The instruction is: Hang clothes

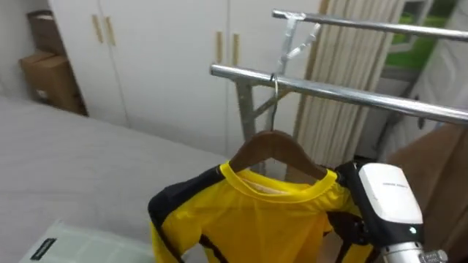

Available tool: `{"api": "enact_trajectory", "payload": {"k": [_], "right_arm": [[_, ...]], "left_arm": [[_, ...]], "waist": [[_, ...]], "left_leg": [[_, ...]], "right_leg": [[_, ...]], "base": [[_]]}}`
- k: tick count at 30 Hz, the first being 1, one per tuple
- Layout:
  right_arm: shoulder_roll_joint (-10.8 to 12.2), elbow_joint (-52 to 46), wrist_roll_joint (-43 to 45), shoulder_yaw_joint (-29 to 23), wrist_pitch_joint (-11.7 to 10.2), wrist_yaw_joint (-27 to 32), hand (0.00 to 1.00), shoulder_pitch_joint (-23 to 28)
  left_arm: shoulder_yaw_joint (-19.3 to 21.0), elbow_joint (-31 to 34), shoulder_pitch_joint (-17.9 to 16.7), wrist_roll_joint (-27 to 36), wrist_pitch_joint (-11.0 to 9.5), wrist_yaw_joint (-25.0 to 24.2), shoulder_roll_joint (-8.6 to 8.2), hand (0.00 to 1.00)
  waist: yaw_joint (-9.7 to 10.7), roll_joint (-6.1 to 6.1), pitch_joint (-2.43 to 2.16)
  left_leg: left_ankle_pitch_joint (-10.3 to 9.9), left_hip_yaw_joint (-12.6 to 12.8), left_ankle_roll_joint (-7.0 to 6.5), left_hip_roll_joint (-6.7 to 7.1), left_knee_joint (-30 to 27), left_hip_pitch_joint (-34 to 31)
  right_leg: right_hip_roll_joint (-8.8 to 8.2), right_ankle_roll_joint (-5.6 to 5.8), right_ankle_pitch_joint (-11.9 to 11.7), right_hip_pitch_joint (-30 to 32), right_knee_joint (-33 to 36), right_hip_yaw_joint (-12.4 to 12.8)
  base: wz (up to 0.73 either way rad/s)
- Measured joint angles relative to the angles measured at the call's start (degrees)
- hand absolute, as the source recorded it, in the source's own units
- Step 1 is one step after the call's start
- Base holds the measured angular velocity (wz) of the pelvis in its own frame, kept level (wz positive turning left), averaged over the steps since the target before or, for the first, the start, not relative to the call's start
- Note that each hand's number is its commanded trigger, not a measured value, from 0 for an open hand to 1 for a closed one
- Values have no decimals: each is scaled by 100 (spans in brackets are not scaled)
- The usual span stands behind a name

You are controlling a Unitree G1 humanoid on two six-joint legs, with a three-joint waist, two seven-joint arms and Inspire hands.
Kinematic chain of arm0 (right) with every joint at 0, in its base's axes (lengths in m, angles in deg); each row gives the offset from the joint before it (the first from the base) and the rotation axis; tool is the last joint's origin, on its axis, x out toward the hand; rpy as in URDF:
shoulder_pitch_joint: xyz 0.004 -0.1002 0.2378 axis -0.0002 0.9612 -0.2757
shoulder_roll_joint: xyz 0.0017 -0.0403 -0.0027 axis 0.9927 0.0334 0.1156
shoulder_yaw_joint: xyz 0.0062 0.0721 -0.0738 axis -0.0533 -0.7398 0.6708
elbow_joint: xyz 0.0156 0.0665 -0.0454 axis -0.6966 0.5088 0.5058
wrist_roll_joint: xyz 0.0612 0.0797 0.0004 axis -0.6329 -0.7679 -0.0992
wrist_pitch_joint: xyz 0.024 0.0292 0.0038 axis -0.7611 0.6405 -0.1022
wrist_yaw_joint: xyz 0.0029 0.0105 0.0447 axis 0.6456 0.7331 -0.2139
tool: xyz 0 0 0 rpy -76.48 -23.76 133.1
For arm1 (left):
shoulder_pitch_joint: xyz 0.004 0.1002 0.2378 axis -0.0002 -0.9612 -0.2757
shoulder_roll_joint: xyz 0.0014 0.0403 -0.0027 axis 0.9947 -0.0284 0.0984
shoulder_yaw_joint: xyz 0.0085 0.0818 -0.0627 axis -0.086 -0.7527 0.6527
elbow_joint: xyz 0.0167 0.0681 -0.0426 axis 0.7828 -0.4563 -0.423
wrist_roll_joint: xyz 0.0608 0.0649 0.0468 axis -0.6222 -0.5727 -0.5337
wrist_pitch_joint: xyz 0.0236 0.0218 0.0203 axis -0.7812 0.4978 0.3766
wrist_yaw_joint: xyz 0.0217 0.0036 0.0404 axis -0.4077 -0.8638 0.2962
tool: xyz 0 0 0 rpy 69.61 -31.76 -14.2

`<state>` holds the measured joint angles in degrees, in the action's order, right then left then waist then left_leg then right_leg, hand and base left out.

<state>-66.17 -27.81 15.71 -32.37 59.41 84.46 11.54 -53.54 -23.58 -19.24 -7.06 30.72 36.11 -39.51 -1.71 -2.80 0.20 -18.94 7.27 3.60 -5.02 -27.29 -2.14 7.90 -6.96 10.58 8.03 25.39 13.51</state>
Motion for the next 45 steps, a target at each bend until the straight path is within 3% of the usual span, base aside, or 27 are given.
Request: {"api": "enact_trajectory", "payload": {"k": [1, 3, 4, 5, 6, 9, 13, 16, 17, 19, 20, 21, 22, 23, 25, 26, 27, 30, 36, 45], "right_arm": [[0, -57, 6, 0, -1, 1, 100, -3], [5, -133, -39, 29, -12, 4, 100, -81], [2, -139, -39, 49, -8, 4, 100, -113], [-7, -163, -36, 89, -7, 6, 100, -165], [40, -170, -26, 134, 0, 14, 100, -175], [34, -178, -2, 172, -6, 71, 100, -174], [34, -182, -3, 168, 30, 84, 100, -177], [35, -188, -10, 168, 132, 82, 100, -177], [36, -188, -11, 168, 165, 68, 100, -183], [36, -190, -21, 178, 188, 43, 100, -208], [37, -190, -19, 193, 192, 33, 100, -225], [38, -190, 6, 239, 187, 13, 100, -280], [40, -190, 10, 261, 183, 10, 100, -300], [40, -189, -15, 291, 189, 8, 100, -277], [26, -189, -47, 367, 220, -4, 100, -287], [26, -189, -52, 438, 227, -4, 100, -325], [28, -189, -51, 486, 233, -4, 100, -328], [-12, -189, -40, 609, 264, -5, 100, -328], [-17, -199, -40, 718, 347, -3, 100, -341], [-35, -203, -43, 717, 378, -4, 100, -343]], "left_arm": [[-15, 0, 18, 0, -5, 3, -5, 0], [-96, 8, 31, 12, -53, 3, -10, 0], [-103, 8, 30, 5, -58, 2, -19, 0], [-103, 8, 32, -3, -61, 4, -47, 0], [-99, -4, 51, 1, -65, 29, -48, 0], [-174, -5, 260, -2, -85, 135, -55, 0], [-409, -4, 420, -122, -88, 172, -39, 0], [-448, -5, 465, -122, -88, 164, -13, 0], [-447, -7, 461, -124, -88, 164, 10, 0], [-444, -8, 452, -119, -90, 165, 42, 0], [-430, -59, 450, -119, -124, 171, 44, 0], [-406, -137, 446, -120, -131, 179, 50, 0], [-405, -166, 447, -108, -130, 178, 64, 0], [-410, -170, 451, -52, -130, 150, 110, 0], [-412, -161, 502, -46, -171, 85, 198, 0], [-402, -160, 518, -51, -205, 31, 238, 0], [-402, -159, 533, -53, -209, -12, 250, 0], [-412, -145, 550, -50, -207, -138, 217, 0], [-428, -119, 583, -110, -194, -95, 154, 0], [-427, -116, 607, -111, -191, -46, 131, 0]], "waist": [[-11, 13, -8], [-35, 77, -42], [-42, 109, -49], [-39, 156, -41], [-29, 201, -19], [105, 79, 41], [206, 60, 33], [153, 57, 31], [113, 57, 31], [-59, 83, 44], [-256, 94, 56], [-390, 120, 67], [-387, 142, 68], [-279, 180, 60], [-202, 138, 73], [-188, 113, 74], [-169, 80, 78], [-143, 26, 74], [-125, -72, 43], [-137, -73, 42]], "left_leg": [[39, -146, -19, 97, 205, 24], [292, -618, -143, 460, 849, 39], [409, -741, -174, 523, 999, 36], [725, -948, -211, 586, 1227, 44], [850, -901, -275, 580, 1248, 128], [860, -657, -360, 592, 1465, 248], [827, -541, -419, 612, 1575, 245], [817, -360, -430, 591, 1655, 325], [817, -191, -429, 575, 1655, 374], [817, 70, -429, 552, 1665, 457], [809, 336, -438, 517, 1683, 570], [768, 515, -494, 523, 1680, 640], [748, 516, -504, 527, 1683, 655], [724, 498, -489, 521, 1697, 673], [725, 503, -490, 530, 1733, 707], [719, 505, -481, 493, 1747, 709], [714, 510, -472, 483, 1764, 717], [698, 516, -448, 449, 1778, 736], [697, 513, -445, 458, 1779, 789], [696, 501, -445, 456, 1780, 787]], "right_leg": [[39, 5, -46, -1, -47, 149], [188, 52, -193, -30, -189, 686], [235, 71, -207, -25, -189, 806], [333, 90, -219, -6, -171, 954], [404, 126, -228, -17, -174, 1137], [410, 215, -244, -16, -275, 1303], [394, 248, -285, -21, -475, 1376], [421, 248, -286, -18, -485, 1479], [420, 247, -286, -35, -507, 1475], [381, 230, -294, -28, -548, 1272], [255, 170, -297, 45, -562, 673], [58, 134, -269, 127, -583, -190], [0, 156, -229, 138, -595, -434], [-5, 271, -159, 97, -617, -473], [51, 225, -177, 49, -637, -352], [75, 147, -223, 51, -668, -326], [102, 57, -276, 55, -677, -287], [135, -48, -345, -6, -767, -274], [149, -78, -368, -132, -882, -293], [143, -79, -368, -141, -886, -315]], "base": [[-119], [-124], [-125], [-116], [-100], [-48], [-19], [-30], [-53], [-79], [-125], [-122], [-66], [-13], [-16], [-28], [-24], [-7], [2], [0]]}}
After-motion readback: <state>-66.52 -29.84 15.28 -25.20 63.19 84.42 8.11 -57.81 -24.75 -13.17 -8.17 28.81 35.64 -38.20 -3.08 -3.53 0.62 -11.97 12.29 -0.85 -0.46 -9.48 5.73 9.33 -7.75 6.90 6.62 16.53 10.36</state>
